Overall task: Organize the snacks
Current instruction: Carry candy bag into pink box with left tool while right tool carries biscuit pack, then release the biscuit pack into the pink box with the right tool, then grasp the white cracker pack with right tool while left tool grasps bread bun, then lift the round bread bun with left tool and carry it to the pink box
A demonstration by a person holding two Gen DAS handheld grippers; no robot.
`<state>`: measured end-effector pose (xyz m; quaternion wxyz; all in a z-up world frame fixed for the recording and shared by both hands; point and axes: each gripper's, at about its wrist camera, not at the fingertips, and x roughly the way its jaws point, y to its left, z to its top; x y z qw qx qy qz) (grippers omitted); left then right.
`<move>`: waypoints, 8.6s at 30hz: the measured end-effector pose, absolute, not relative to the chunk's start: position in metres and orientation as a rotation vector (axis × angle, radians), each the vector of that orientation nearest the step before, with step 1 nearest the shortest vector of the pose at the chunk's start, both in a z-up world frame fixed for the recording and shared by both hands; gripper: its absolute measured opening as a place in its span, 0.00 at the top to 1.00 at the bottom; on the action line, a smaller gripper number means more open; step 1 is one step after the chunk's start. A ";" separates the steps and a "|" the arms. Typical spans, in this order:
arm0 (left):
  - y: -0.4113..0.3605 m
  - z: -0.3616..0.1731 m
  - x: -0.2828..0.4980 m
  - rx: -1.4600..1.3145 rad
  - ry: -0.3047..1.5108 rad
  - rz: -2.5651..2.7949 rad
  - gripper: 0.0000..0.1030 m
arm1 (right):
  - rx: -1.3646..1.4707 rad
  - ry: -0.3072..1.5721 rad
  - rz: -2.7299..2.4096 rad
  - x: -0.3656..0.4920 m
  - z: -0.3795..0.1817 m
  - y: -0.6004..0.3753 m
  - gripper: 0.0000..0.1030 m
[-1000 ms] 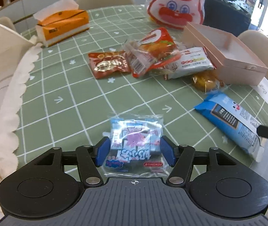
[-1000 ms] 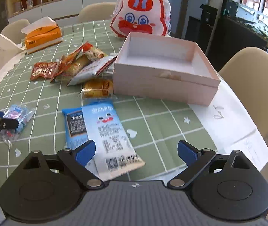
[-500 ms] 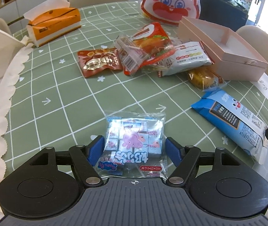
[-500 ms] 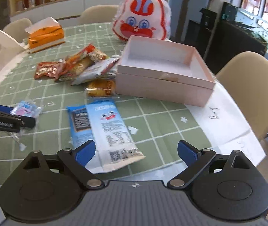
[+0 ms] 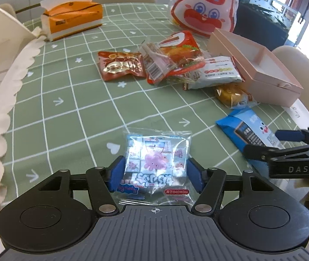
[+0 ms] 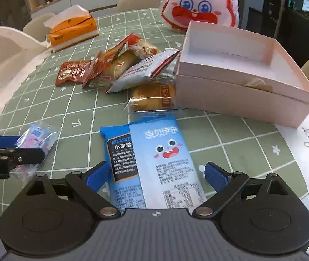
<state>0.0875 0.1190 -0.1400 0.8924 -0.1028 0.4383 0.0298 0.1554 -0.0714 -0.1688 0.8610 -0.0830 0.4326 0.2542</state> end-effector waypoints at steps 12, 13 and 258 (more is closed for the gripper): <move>0.081 -0.130 0.061 -0.281 0.935 -0.069 0.37 | -0.282 0.925 0.595 0.128 -0.152 -0.074 0.26; 0.074 -0.127 0.058 -0.281 0.934 -0.099 0.37 | -0.281 0.917 0.594 0.123 -0.147 -0.080 0.26; 0.057 -0.117 0.099 -0.273 0.932 0.013 0.38 | -0.139 0.887 0.694 0.116 -0.162 -0.114 0.10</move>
